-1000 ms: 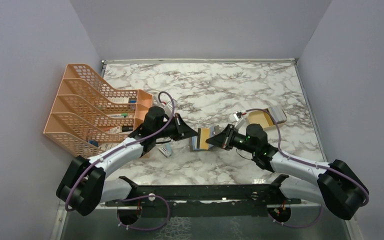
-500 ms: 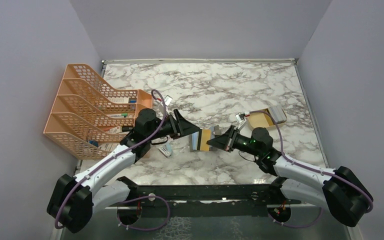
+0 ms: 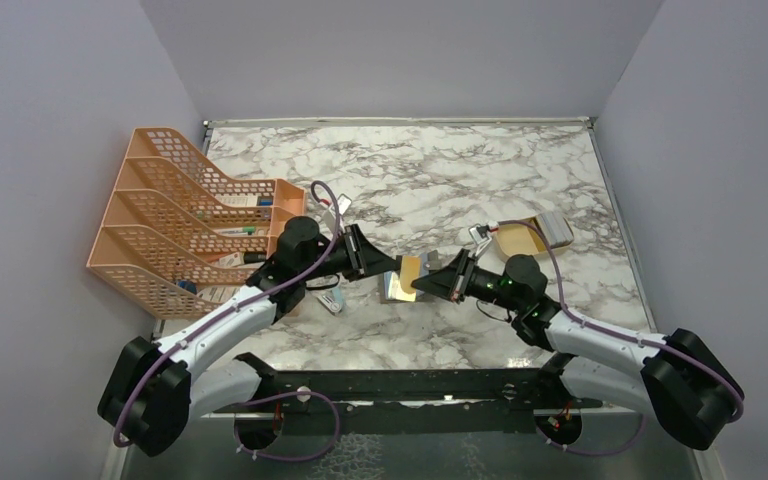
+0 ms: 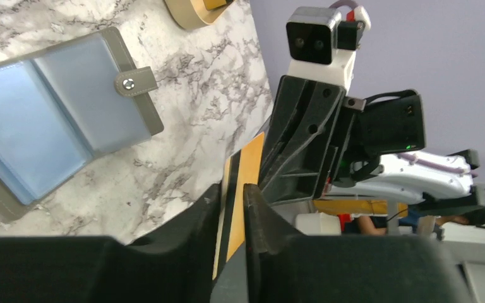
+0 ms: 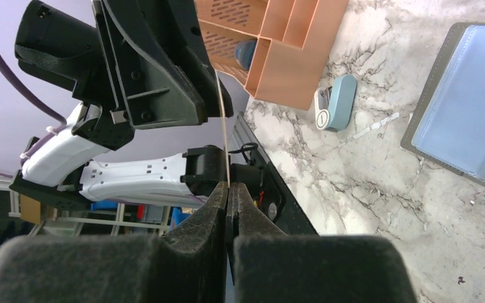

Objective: Put the credit cards into the card holder
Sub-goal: Adjust the credit card, then insert the credit card into the card holder.

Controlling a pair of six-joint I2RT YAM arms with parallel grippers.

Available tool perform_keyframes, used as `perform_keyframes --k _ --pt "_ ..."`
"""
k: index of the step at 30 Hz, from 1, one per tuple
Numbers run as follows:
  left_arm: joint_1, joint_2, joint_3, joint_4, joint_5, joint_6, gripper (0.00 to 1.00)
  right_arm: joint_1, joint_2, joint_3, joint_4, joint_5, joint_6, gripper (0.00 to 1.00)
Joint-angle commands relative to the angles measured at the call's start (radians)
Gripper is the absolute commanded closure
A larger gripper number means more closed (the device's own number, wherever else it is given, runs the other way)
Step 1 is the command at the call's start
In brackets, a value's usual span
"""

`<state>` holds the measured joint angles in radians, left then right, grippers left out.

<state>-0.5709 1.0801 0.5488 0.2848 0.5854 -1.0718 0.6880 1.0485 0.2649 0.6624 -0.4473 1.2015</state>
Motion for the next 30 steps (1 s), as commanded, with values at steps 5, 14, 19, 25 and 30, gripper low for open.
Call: perform_keyframes --k 5,14,19,25,30 --pt "-0.007 -0.003 -0.011 0.062 0.027 -0.010 1.00 0.005 0.014 0.013 -0.014 -0.026 -0.034 0.94" --pt "-0.004 0.040 0.048 -0.196 -0.180 0.165 1.00 0.004 -0.055 0.132 -0.470 0.187 -0.238 0.58" --pt "0.011 0.120 0.073 -0.227 -0.230 0.236 1.00 0.005 0.035 0.294 -0.710 0.297 -0.402 0.56" --pt "0.011 0.250 0.079 -0.080 -0.177 0.170 1.00 0.005 0.196 0.478 -0.891 0.385 -0.551 0.58" --pt "0.011 0.374 0.125 -0.019 -0.137 0.157 1.00 0.005 0.340 0.583 -0.981 0.428 -0.613 0.63"
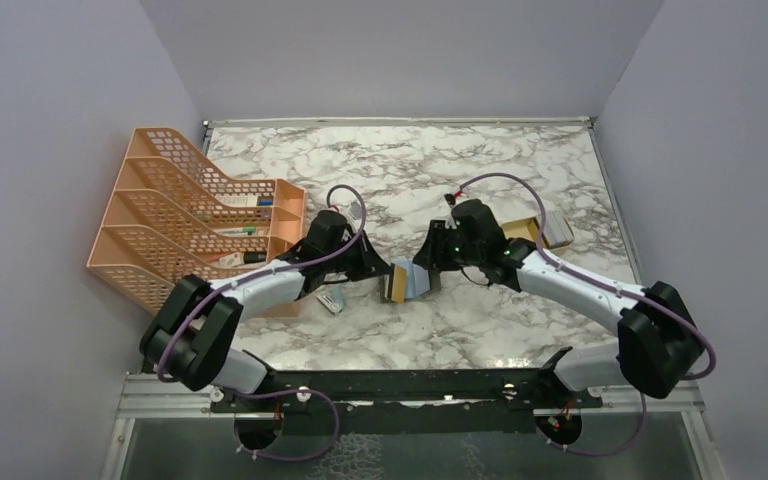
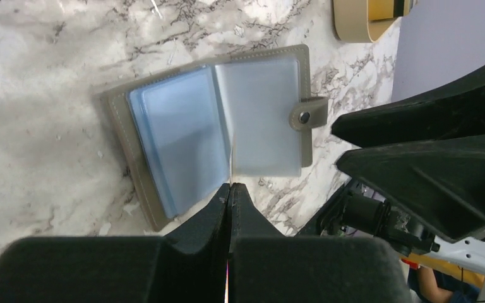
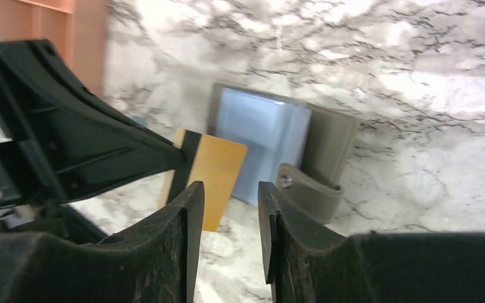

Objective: Put the credit cards into the card holder
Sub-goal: Insert the credit card into the card holder.

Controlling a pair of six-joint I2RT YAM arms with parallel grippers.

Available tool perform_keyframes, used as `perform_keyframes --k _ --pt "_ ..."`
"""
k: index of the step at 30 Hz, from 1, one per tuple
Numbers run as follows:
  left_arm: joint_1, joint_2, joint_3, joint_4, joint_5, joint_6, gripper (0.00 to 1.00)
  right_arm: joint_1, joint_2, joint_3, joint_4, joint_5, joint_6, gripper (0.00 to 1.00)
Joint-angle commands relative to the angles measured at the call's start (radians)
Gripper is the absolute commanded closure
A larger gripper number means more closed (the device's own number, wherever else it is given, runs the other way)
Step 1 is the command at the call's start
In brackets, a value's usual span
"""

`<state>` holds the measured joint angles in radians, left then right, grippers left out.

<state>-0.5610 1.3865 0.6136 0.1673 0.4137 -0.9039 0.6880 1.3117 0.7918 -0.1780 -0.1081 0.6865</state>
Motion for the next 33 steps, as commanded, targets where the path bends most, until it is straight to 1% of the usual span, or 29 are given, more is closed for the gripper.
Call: perform_keyframes --k 1,8,12,16,20,22,26,27,33 --pt "0.001 0.089 0.070 0.098 0.033 -0.011 1.00 0.005 0.088 0.061 -0.142 0.106 -0.104 0.65" --pt "0.000 0.186 0.100 0.120 0.048 -0.014 1.00 0.006 0.152 0.058 -0.155 0.220 -0.121 0.72" --pt "0.000 0.224 0.107 0.138 0.052 -0.014 1.00 0.005 0.179 0.015 -0.120 0.213 -0.115 0.73" --pt "-0.002 0.263 0.111 0.186 0.094 -0.028 1.00 0.007 0.202 -0.010 -0.100 0.207 -0.102 0.77" --pt "-0.003 0.284 0.123 0.198 0.114 -0.020 1.00 0.006 0.199 -0.031 -0.083 0.215 -0.092 0.81" --pt "-0.005 0.295 0.128 0.213 0.120 -0.019 1.00 0.005 0.196 -0.042 -0.071 0.211 -0.087 0.82" --pt "-0.008 0.308 0.142 0.220 0.098 -0.008 1.00 0.005 0.195 -0.058 -0.058 0.213 -0.078 0.82" --pt "-0.009 0.337 0.146 0.221 0.089 -0.009 1.00 0.006 0.196 -0.062 -0.052 0.208 -0.077 0.83" --pt "-0.008 0.382 0.145 0.233 0.056 -0.029 1.00 0.006 0.188 -0.071 -0.044 0.204 -0.076 0.83"
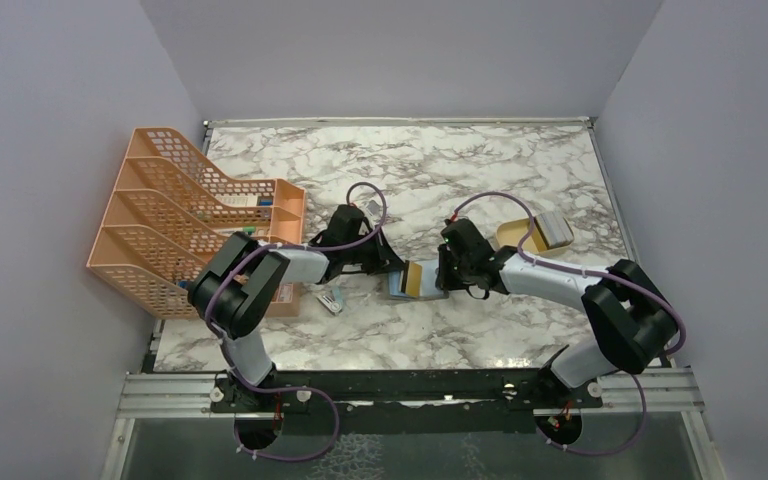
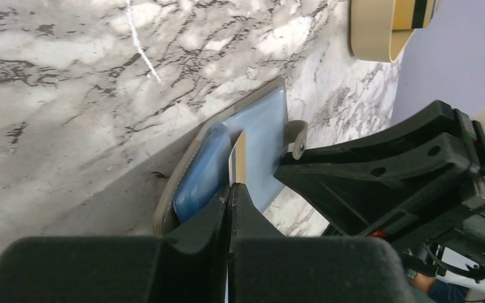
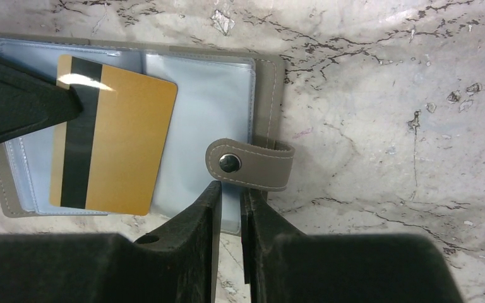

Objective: Put the credit cards into the card holder
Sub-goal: Insert the credit card into the card holder.

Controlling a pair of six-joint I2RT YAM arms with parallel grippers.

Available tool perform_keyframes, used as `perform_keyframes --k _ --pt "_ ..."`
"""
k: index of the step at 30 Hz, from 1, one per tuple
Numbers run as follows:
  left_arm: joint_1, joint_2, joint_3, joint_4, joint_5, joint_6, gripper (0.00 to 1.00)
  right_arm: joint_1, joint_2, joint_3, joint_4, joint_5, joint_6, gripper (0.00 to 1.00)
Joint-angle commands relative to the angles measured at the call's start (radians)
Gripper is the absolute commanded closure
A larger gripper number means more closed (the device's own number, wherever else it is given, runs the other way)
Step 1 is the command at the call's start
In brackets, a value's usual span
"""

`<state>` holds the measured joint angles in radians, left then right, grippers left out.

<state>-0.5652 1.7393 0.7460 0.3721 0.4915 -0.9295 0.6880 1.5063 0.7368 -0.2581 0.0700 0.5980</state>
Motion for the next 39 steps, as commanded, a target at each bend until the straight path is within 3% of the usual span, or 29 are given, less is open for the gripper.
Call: perform_keyframes --k 1,16,39 --pt "-0.005 0.032 0.007 0.028 -0.028 -0.003 1.00 0.006 -0.010 -0.016 0.034 0.030 0.013 0.83" --pt "-0.004 -0.030 -0.059 -0.047 -0.120 0.017 1.00 0.006 -0.014 -0.028 0.039 0.033 0.020 0.87" --pt "-0.004 -0.049 -0.061 -0.066 -0.144 0.002 1.00 0.006 -0.020 -0.043 0.055 0.013 0.029 0.90"
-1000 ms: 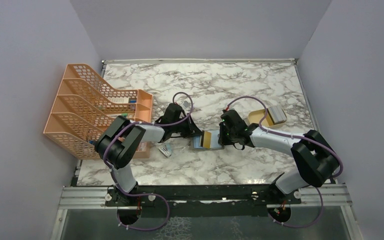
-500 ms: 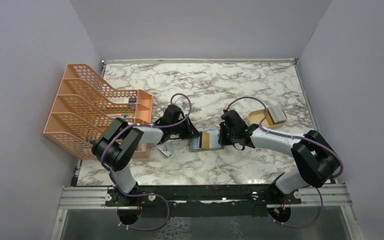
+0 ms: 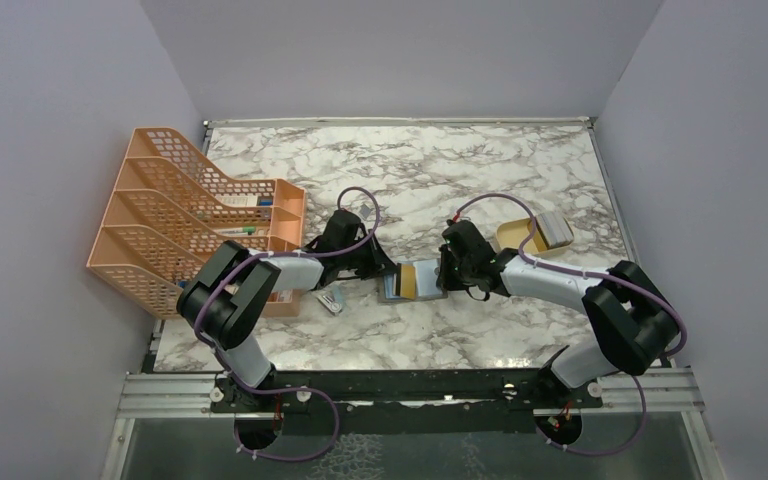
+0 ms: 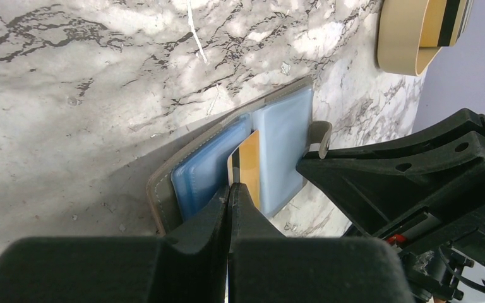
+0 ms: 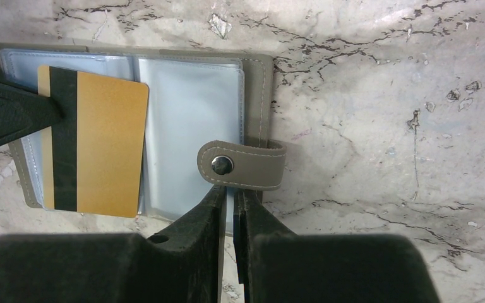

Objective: Put the credit cards into the card holder
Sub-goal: Insert the credit card into the card holder.

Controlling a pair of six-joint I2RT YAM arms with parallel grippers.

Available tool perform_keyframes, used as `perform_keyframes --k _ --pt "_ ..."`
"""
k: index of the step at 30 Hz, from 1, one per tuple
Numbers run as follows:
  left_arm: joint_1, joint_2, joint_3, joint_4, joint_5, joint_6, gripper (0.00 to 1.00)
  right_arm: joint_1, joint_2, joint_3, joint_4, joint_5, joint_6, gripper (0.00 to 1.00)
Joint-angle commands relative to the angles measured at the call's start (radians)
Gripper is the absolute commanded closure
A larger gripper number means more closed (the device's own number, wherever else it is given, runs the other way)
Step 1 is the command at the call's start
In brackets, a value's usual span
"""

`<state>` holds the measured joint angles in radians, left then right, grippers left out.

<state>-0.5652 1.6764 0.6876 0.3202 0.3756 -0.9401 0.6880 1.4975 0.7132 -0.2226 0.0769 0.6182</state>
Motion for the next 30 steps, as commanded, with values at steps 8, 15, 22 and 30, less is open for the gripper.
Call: perform_keyframes --k 8,15,22,30 --pt "-0.007 0.048 0.017 0.016 -0.017 0.001 1.00 0.006 -0.010 -0.031 0.029 -0.002 0.019 0.91" --pt "-0.032 0.078 0.038 0.046 -0.012 -0.018 1.00 0.007 -0.001 -0.050 0.053 -0.032 0.036 0.91" --pt "-0.036 0.075 0.017 0.064 -0.065 -0.041 1.00 0.007 -0.007 -0.059 0.058 -0.038 0.049 0.91" --pt "-0.045 0.040 -0.019 0.092 -0.129 -0.073 1.00 0.007 -0.019 -0.093 0.108 -0.106 0.156 0.92"
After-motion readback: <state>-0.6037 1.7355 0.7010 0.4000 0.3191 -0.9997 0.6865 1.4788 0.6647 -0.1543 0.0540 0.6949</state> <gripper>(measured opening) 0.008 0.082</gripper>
